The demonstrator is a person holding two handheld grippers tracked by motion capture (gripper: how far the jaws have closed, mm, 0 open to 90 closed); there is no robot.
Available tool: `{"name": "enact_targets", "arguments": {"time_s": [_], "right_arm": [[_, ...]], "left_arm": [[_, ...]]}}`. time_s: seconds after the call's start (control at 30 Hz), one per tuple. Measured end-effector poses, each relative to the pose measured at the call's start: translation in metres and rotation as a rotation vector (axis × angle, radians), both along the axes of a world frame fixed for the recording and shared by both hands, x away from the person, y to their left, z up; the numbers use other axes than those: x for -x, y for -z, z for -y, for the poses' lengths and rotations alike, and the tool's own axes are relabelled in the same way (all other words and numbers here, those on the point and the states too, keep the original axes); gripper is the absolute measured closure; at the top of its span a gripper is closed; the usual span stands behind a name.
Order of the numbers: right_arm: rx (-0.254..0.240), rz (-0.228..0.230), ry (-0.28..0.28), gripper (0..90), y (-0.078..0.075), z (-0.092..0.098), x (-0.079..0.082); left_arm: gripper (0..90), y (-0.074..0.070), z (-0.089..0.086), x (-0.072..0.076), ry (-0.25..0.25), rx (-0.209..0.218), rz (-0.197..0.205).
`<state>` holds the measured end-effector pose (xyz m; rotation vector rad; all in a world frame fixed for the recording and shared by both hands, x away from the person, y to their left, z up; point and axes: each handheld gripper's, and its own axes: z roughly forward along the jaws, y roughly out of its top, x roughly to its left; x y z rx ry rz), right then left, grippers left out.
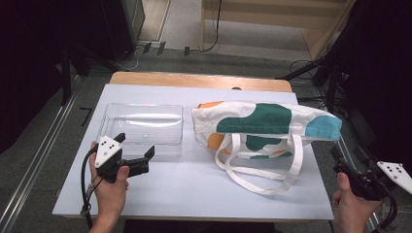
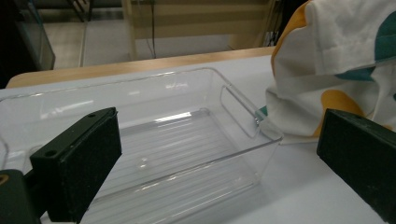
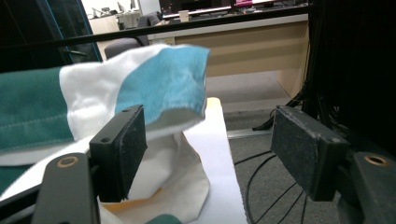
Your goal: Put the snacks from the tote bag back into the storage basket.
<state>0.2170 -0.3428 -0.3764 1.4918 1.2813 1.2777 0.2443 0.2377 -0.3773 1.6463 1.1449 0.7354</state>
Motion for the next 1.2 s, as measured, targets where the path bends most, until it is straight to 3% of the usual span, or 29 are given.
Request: {"name": "enact_targets", "arguments": {"time_s": [0.3, 0.37, 0.63, 0.77, 0.83, 0.93, 1.03, 1.07, 1.1, 1.13, 1.2], "right_arm": [[0.012, 0.0, -0.04, 29.4, -0.009, -0.01, -0.014], [0.01, -0.001, -0.042, 29.0, -0.01, -0.011, -0.018], [0.016, -0.028, 0.015, 18.9, -0.017, -0.005, -0.039], [0.001, -0.059, -0.007, 15.7, -0.017, -0.001, -0.053], [-0.008, -0.065, -0.02, 16.2, -0.018, 0.001, -0.058], [-0.035, -0.076, -0.062, 20.2, -0.016, 0.003, -0.064], [-0.036, -0.096, -0.086, 30.5, -0.013, 0.0, -0.067], [-0.033, -0.103, -0.089, 36.7, -0.012, -0.002, -0.067], [-0.033, -0.103, -0.089, 36.7, -0.012, -0.002, -0.067], [-0.023, -0.1, -0.113, 44.2, -0.011, -0.003, -0.067], [-0.008, -0.096, -0.137, 50.0, -0.008, -0.007, -0.066]], "left_arm": [[0.2, -0.01, 0.032, -0.018, 0.072, -0.001, 0.007], [4.0, -0.011, 0.036, -0.02, 0.07, 0.001, 0.006], [6.6, -0.009, 0.065, -0.041, 0.102, -0.009, 0.0], [8.7, -0.007, 0.08, -0.046, 0.116, -0.026, 0.003], [14.5, -0.008, 0.088, -0.048, 0.135, -0.034, 0.008], [14.5, -0.01, 0.098, -0.054, 0.162, -0.023, 0.003], [16.7, -0.01, 0.104, -0.059, 0.184, -0.007, -0.013], [18.6, -0.01, 0.107, -0.062, 0.194, -0.005, -0.031], [21.4, -0.01, 0.107, -0.062, 0.194, -0.005, -0.031], [21.4, -0.01, 0.108, -0.063, 0.209, -0.001, -0.042], [29.1, -0.009, 0.112, -0.065, 0.234, 0.011, -0.067]]}}
